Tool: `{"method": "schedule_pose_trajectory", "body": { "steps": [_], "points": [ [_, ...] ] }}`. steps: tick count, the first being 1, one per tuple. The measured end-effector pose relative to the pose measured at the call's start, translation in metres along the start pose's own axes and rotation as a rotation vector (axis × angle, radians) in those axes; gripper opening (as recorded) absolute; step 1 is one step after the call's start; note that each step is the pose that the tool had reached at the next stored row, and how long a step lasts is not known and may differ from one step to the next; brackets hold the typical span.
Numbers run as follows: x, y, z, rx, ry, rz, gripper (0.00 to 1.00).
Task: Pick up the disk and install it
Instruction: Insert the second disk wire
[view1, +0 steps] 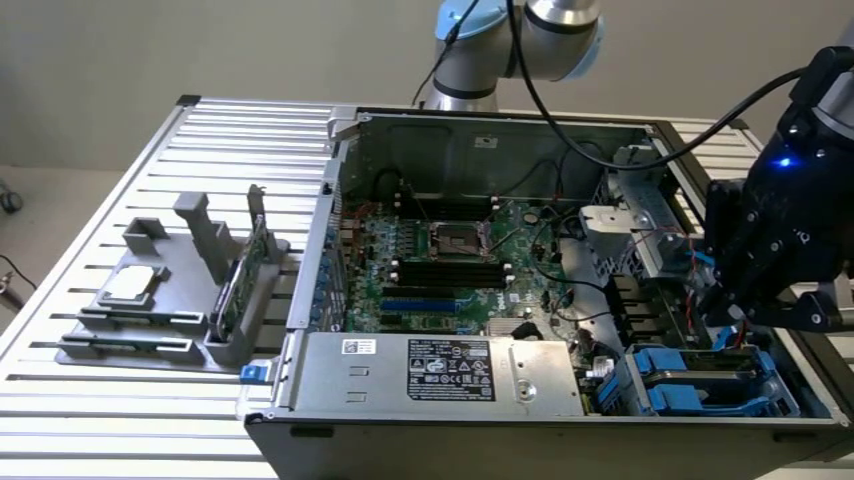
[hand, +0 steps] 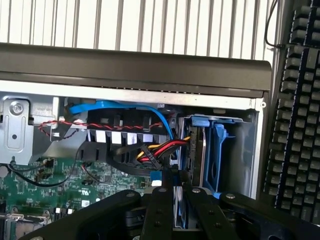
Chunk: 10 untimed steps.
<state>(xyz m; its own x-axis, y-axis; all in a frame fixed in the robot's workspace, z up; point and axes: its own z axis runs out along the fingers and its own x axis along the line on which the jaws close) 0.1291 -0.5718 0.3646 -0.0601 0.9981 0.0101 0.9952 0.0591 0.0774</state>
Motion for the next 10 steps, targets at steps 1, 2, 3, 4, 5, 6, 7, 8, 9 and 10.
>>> {"method": "schedule_pose_trajectory", "body": {
  "steps": [1,2,3,4,5,6,7,8,9,10],
  "points": [
    [0.0001,-0.0014,0.0001,-0.0001,-0.0003,0.000,0.17],
    [0.0002,-0.0029,0.0003,-0.0003,-0.0004,0.000,0.17],
    [0.0003,-0.0046,0.0006,-0.0006,-0.0003,0.000,0.17],
    [0.0003,-0.0060,0.0010,-0.0009,-0.0002,0.000,0.17],
    [0.0003,-0.0070,0.0014,-0.0014,-0.0002,0.000,0.17],
    [-0.0001,-0.0075,0.0016,-0.0018,-0.0005,0.000,0.17],
    [-0.0005,-0.0078,0.0019,-0.0020,-0.0006,0.000,0.17],
    [-0.0013,-0.0079,0.0024,-0.0026,-0.0007,0.000,0.17],
    [-0.0024,-0.0081,0.0032,-0.0031,-0.0005,0.000,0.17],
    [-0.0034,-0.0082,0.0041,-0.0034,-0.0004,0.000,0.17]
  ]
}}
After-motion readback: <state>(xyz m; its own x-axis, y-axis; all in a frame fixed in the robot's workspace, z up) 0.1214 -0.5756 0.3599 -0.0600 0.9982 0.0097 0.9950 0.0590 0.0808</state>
